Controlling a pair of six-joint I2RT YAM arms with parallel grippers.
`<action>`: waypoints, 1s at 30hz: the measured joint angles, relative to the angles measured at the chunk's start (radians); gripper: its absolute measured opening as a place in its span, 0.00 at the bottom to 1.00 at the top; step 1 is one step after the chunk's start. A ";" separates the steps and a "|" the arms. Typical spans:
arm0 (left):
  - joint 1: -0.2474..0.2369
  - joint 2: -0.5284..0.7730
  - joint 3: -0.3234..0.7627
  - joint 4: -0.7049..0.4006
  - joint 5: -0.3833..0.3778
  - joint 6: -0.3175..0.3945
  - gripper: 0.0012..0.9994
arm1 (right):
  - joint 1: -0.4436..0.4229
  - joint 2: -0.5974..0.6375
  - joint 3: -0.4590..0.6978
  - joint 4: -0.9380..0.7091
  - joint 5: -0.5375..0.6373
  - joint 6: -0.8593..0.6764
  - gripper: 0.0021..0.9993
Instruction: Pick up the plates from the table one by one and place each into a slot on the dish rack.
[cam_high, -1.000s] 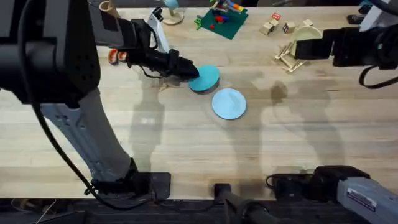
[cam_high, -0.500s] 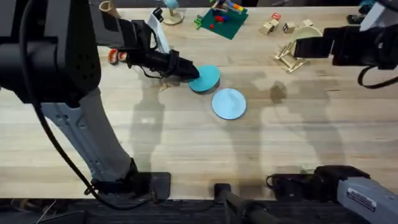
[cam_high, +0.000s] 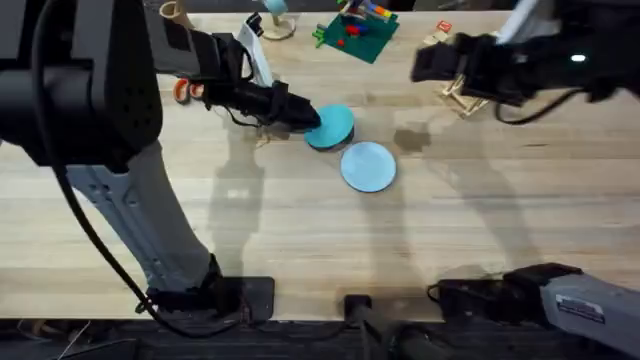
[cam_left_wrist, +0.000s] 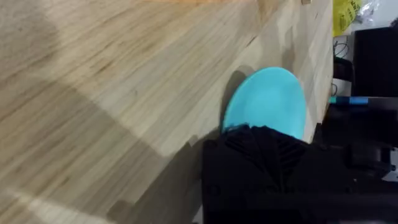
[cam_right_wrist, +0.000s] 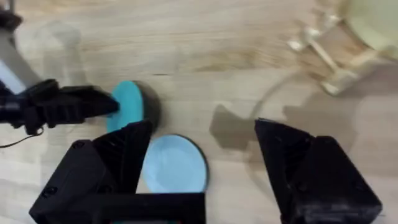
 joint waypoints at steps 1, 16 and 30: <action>0.000 0.000 0.000 0.000 0.000 0.000 0.04 | 0.019 0.020 0.000 0.025 -0.001 0.007 1.00; 0.000 0.000 0.000 0.000 0.000 0.000 0.04 | 0.170 0.306 0.002 0.314 -0.071 0.187 1.00; 0.000 0.000 0.000 0.000 0.000 0.000 0.04 | 0.231 0.474 0.002 0.392 -0.224 0.250 0.98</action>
